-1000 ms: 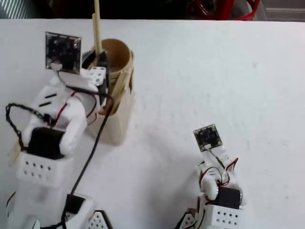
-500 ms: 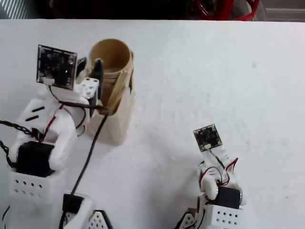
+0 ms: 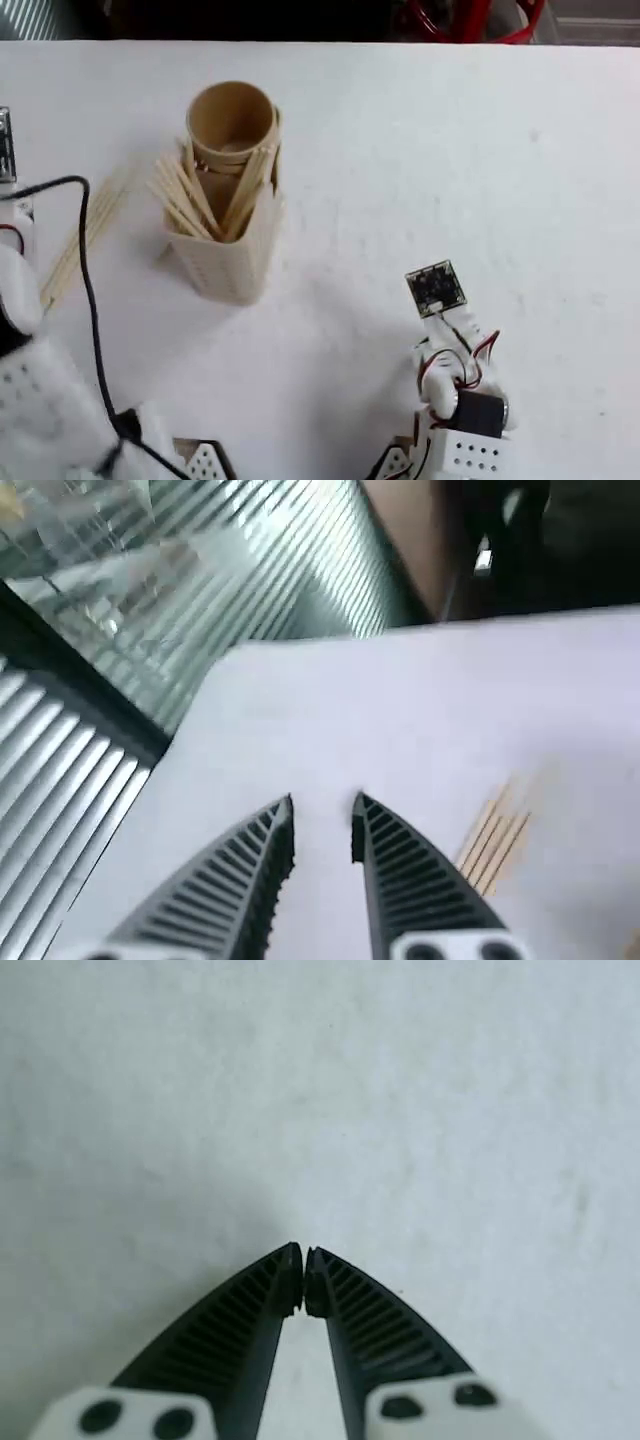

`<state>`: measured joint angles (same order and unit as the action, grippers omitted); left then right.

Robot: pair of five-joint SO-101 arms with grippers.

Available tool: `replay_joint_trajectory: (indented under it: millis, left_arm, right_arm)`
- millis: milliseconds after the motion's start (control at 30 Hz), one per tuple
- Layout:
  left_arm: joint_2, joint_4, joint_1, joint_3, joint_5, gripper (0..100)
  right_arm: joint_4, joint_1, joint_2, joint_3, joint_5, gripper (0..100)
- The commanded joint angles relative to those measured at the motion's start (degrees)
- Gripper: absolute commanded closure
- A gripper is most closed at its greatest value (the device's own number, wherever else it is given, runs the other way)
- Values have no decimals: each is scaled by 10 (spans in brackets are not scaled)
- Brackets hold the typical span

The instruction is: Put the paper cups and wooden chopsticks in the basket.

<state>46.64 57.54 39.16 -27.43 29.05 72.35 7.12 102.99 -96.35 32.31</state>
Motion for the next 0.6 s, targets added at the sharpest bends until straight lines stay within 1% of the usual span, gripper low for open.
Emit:
replay_joint_trajectory:
  millis: [0,100,200,400,500,567]
  left_arm:
    - [-92,-36,49,-31,112,884]
    - [-204,-31,58,-20,164,884]
    - [-310,11,59,22,201,885]
    - [-475,149,56,154,275,881]
    - [-537,217,43,207,347,828]
    - [-574,240,35,235,375,827]
  right_arm:
    - [-9,2,4,-5,2,980]
    - [-9,2,4,-5,2,980]
    - [-9,2,4,-5,2,980]
    - [-9,2,4,-5,2,980]
    - [-9,2,4,-5,2,980]
    - [-9,2,4,-5,2,980]
